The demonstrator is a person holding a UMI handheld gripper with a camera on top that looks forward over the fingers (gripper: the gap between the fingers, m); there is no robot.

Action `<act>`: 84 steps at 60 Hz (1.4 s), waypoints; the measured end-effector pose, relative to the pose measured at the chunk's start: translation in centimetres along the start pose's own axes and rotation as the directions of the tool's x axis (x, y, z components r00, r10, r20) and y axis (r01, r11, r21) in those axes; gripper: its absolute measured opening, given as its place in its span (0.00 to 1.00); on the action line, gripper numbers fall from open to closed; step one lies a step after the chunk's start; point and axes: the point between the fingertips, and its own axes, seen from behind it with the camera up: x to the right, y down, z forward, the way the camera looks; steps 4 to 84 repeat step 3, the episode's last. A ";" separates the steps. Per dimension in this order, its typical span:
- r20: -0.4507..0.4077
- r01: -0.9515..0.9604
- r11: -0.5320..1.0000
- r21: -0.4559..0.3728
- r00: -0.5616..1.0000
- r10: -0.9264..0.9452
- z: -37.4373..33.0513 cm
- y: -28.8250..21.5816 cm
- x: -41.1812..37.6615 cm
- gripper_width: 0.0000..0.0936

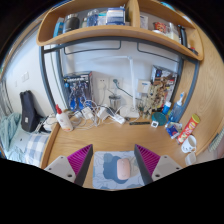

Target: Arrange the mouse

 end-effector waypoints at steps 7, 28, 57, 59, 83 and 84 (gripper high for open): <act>-0.002 -0.001 1.000 0.001 1.000 0.001 0.0 0.0 -0.1 0.88; -0.002 -0.001 1.000 0.001 1.000 0.001 0.0 0.0 -0.1 0.88; -0.002 -0.001 1.000 0.001 1.000 0.001 0.0 0.0 -0.1 0.88; -0.002 -0.001 1.000 0.001 1.000 0.001 0.0 0.0 -0.1 0.88; -0.002 -0.001 1.000 0.001 1.000 0.001 0.0 0.0 -0.1 0.88; -0.002 -0.001 1.000 0.001 1.000 0.001 0.0 0.0 -0.1 0.88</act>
